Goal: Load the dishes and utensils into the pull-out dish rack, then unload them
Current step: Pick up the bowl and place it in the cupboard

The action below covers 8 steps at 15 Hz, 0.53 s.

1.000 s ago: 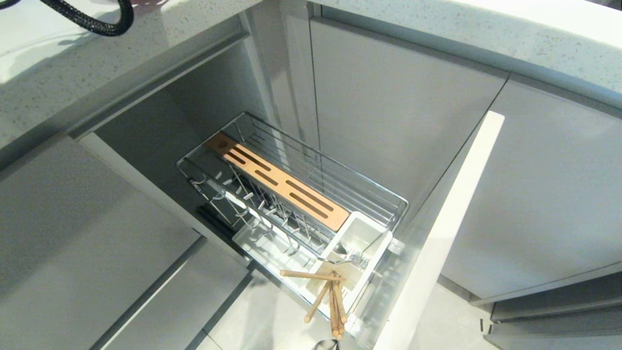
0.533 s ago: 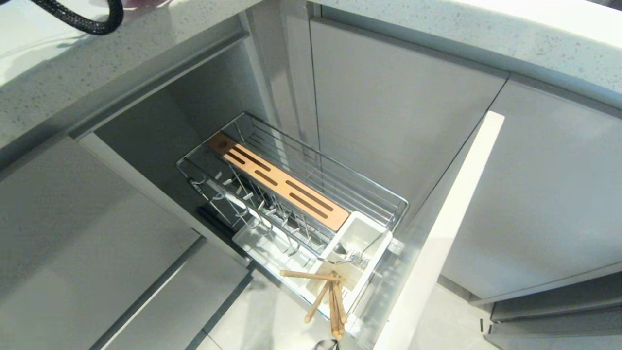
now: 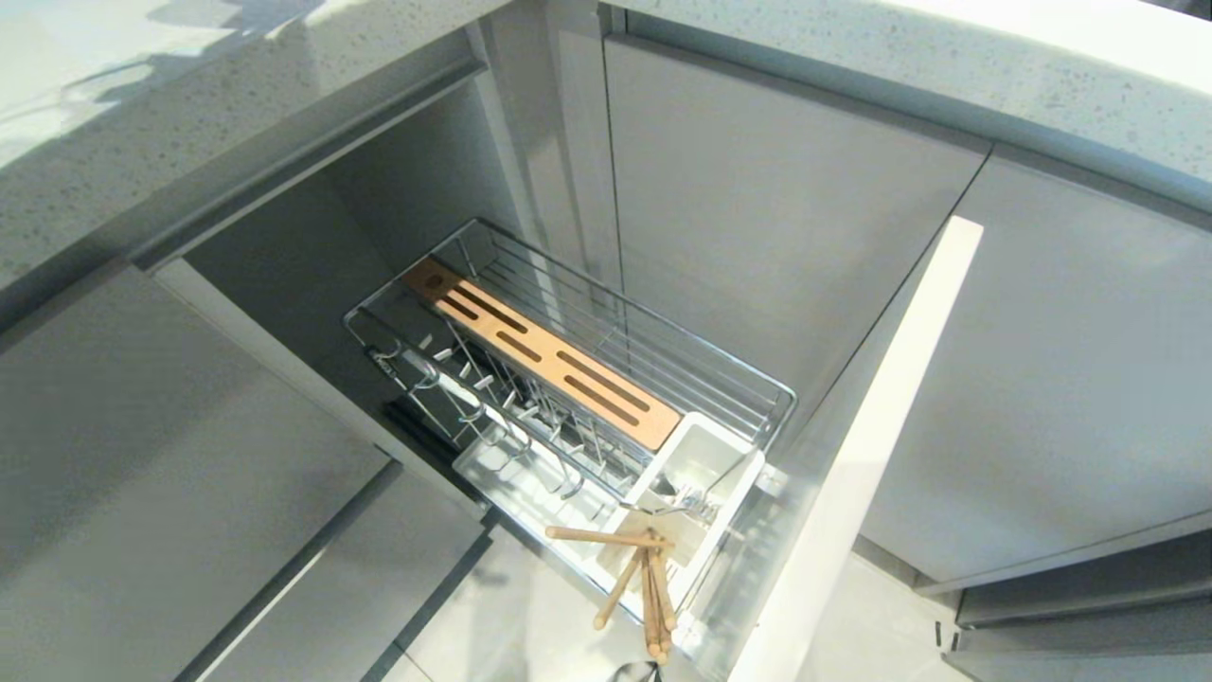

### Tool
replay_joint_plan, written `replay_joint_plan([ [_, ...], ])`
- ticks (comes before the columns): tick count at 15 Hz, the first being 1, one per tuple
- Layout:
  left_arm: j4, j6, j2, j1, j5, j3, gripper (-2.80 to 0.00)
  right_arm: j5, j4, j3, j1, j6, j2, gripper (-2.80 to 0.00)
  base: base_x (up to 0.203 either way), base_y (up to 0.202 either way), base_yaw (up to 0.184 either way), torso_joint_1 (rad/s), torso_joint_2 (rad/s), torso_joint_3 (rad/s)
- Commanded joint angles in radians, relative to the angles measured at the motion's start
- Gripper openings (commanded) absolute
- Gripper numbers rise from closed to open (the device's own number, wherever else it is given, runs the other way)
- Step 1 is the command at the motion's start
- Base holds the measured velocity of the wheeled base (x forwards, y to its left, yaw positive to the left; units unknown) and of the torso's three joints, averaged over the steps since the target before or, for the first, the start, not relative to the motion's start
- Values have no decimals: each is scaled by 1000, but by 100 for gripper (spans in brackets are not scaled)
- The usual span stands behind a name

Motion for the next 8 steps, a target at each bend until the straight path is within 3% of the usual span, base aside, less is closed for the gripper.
replay_joint_plan([
  [1, -97, -26, -31, -53, 5, 2, -280, 0, 0, 1, 1, 0, 0, -280, 0, 0, 0, 0, 0, 0],
  [3, -206, -93, -30, -165, 57, 3, -280, 0, 0, 1, 0, 0, 0, -280, 0, 0, 0, 0, 0, 0],
  [5, -318, -183, -9, -291, 188, 4, -280, 0, 0, 2, 1, 0, 0, -280, 0, 0, 0, 0, 0, 0],
  [8, -406, -423, 64, -451, 397, 5, -280, 0, 0, 2, 1, 0, 0, -280, 0, 0, 0, 0, 0, 0],
])
